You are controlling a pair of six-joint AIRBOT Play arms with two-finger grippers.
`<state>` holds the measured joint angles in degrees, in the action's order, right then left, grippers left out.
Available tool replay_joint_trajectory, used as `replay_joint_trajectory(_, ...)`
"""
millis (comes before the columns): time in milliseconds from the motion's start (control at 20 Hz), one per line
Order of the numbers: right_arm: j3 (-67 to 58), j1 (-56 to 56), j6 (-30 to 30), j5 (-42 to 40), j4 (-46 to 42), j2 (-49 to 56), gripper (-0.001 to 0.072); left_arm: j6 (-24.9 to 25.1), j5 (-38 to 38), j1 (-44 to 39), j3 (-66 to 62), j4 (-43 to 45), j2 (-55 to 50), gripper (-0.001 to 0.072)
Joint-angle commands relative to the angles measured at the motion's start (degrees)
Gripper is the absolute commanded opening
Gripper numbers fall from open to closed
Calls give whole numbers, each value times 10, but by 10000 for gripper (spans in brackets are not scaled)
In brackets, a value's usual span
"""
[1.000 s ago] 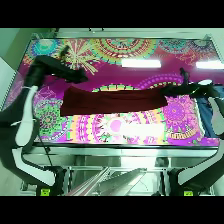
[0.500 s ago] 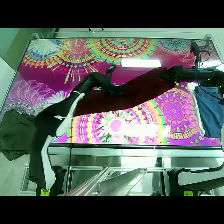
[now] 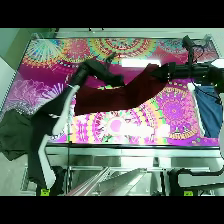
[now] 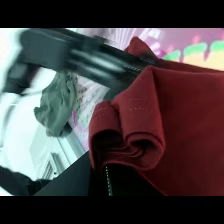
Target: Fold the shirts.
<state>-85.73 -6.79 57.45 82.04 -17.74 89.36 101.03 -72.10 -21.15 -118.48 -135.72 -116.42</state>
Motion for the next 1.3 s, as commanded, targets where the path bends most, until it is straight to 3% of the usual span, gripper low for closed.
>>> replay_joint_trajectory(0, 0, 43, 5, -55, 2, -1, 17, 31, -72, 78, -3, -9, 143, 18)
replay_joint_trajectory(150, -1, 155, -14, -198, 15, 1, 17, 44, -56, 177, -3, -31, 276, 18)
replay_joint_trajectory(300, -1, 313, -77, -441, 31, 34, 18, 54, -66, 262, -3, -54, 361, 18)
replay_joint_trajectory(450, -5, 461, -195, -646, 151, 125, 19, 70, -64, 305, 66, -54, 440, 18)
replay_joint_trajectory(500, -14, 498, -223, -691, 198, 164, 141, 71, -60, 311, 97, -54, 460, 17)
replay_joint_trajectory(550, -27, 527, -243, -710, 224, 198, 483, 71, -54, 315, 130, -54, 481, 17)
replay_joint_trajectory(600, -40, 545, -245, -699, 231, 219, 633, 71, -48, 315, 160, -54, 500, 18)
replay_joint_trajectory(700, -44, 551, -257, -676, 211, 210, 543, 86, -44, 315, 205, -53, 532, 18)
replay_joint_trajectory(800, -43, 518, -258, -651, 100, 168, 545, 97, -29, 315, 242, -53, 557, 18)
replay_joint_trajectory(850, -43, 489, -229, -615, 42, 141, 546, 101, -13, 315, 260, -53, 568, 18)
replay_joint_trajectory(900, -43, 456, -185, -575, -16, 116, 545, 105, 2, 315, 276, -53, 578, 18)
replay_joint_trajectory(1100, -43, 288, 94, -350, -269, 43, 545, 105, 10, 315, 307, -53, 586, 18)
replay_joint_trajectory(1250, -42, 176, 167, -202, -330, 74, 544, 105, -1, 315, 307, -53, 570, 18)
